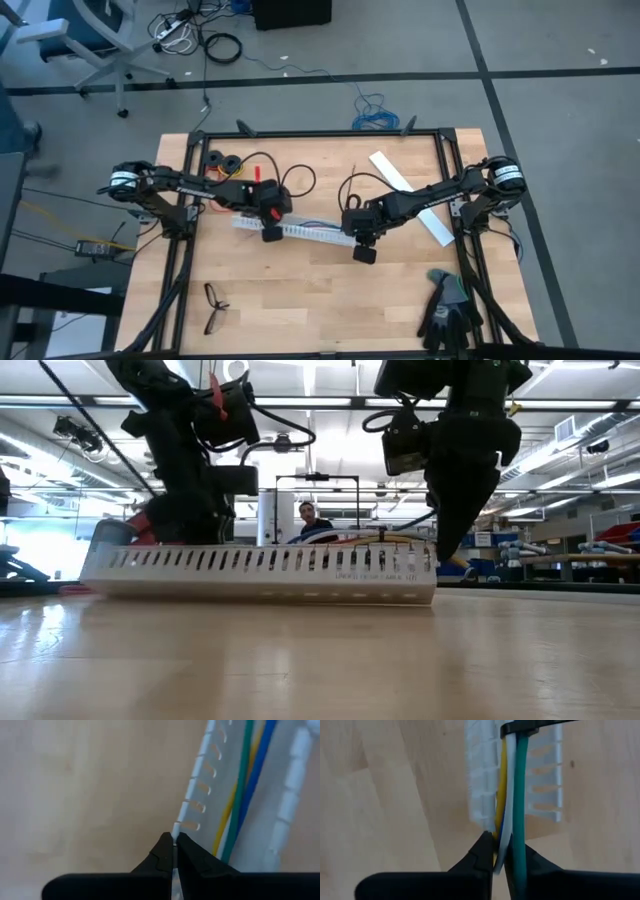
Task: Ziptie cables
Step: Put the zip tied cable wires into the white cable duct
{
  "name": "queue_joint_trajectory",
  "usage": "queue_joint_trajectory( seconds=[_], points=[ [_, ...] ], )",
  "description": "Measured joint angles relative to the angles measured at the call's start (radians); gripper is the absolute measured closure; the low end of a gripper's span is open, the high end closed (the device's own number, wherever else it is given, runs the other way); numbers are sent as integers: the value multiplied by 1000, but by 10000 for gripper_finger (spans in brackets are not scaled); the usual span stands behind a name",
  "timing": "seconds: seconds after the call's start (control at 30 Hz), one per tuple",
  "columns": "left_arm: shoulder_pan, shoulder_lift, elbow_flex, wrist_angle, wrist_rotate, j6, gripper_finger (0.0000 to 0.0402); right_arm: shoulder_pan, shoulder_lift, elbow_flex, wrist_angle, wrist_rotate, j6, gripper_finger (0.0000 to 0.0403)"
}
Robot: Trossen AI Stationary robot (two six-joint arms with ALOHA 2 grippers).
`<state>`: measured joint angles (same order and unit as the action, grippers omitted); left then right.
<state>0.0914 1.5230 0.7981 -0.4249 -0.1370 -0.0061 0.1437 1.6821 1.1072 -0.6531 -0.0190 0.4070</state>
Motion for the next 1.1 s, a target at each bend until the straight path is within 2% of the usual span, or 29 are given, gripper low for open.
queue_joint_trajectory(
  seconds=[0.13,0.27,0.57,0.77,0.93,1.1],
  points=[
    [0,4,27,-17,-49,-3,386,15,0,0,9,-39,9,364],
    [0,5,38,-28,-69,-6,386,19,0,0,8,-36,9,345],
    [-4,2,43,-91,-61,-26,386,-9,0,0,-69,103,-7,288],
    [-17,2,43,-96,-60,-26,386,-30,-38,2,-73,104,1,290],
    [-18,2,43,-95,-59,-26,386,-31,-16,2,-55,107,-17,289],
    [-18,1,43,-93,-55,-24,386,-26,0,1,-10,182,-55,289]
  ],
)
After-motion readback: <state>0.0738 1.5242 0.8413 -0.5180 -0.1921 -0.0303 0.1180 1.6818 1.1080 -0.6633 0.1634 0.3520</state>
